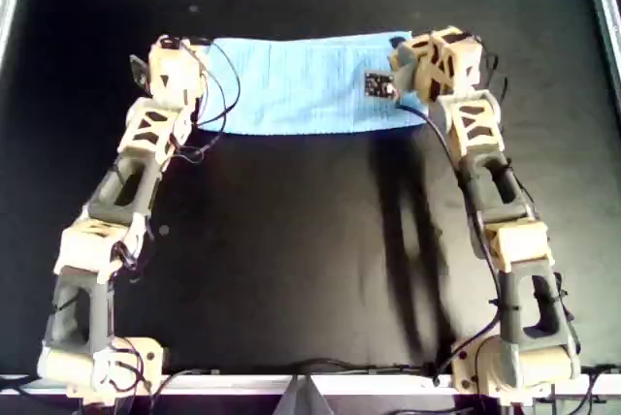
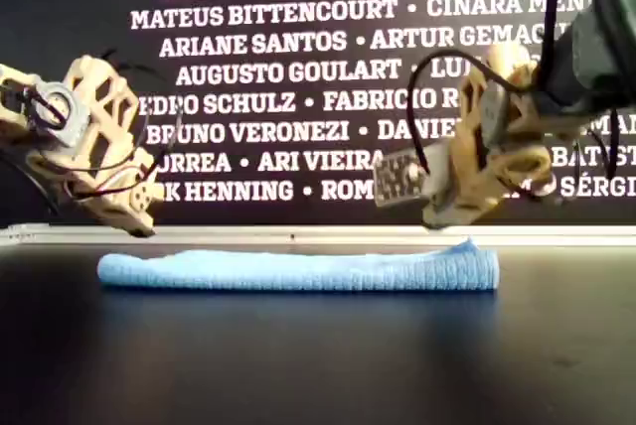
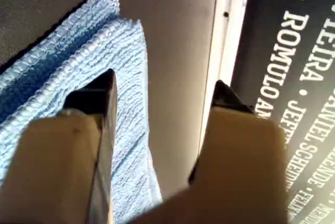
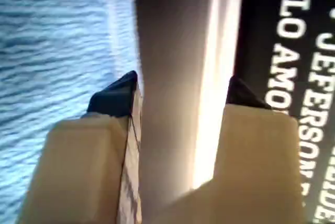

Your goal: Fold a cloth

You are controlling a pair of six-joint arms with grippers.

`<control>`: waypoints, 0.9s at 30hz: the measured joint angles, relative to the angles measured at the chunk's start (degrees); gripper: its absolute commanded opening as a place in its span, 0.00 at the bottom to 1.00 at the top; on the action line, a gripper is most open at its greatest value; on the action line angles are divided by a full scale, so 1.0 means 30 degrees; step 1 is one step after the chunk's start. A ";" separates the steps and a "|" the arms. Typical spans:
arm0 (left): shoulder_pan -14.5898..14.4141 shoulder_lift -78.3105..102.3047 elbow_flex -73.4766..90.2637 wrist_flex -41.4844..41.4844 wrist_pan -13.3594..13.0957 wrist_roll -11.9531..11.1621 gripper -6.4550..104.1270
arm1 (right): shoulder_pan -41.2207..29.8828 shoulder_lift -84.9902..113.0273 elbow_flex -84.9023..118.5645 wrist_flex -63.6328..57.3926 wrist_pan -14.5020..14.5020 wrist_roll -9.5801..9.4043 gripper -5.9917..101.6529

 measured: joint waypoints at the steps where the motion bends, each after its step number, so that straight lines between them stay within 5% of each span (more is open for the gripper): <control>1: 0.0000 0.0059 0.0000 0.0146 0.0000 0.0000 0.64 | -0.0029 0.0000 0.0000 0.0000 0.0000 0.0029 0.67; 6: 0.0000 0.3516 0.2373 0.2842 0.0000 -0.0059 0.64 | -0.0117 0.0791 0.0029 0.0557 0.0000 0.0029 0.67; 11: 0.0000 1.1484 0.6152 0.6973 0.0000 -0.0176 0.64 | 0.0029 0.5566 0.0029 0.5244 0.0029 0.0059 0.67; 16: 0.0000 2.1270 1.0225 1.0400 0.0000 -0.0352 0.64 | 0.0527 1.2393 -0.0088 1.4062 0.1992 0.0557 0.68; 22: 0.0000 3.1318 1.5352 1.5293 0.0000 -0.2988 0.64 | -0.0117 1.6465 -0.0029 2.0742 0.5566 0.0732 0.68; 27: 0.0000 3.6914 1.7520 1.8691 0.0000 -0.4160 0.64 | 0.0381 2.2090 0.0937 2.0977 0.6357 0.0937 0.68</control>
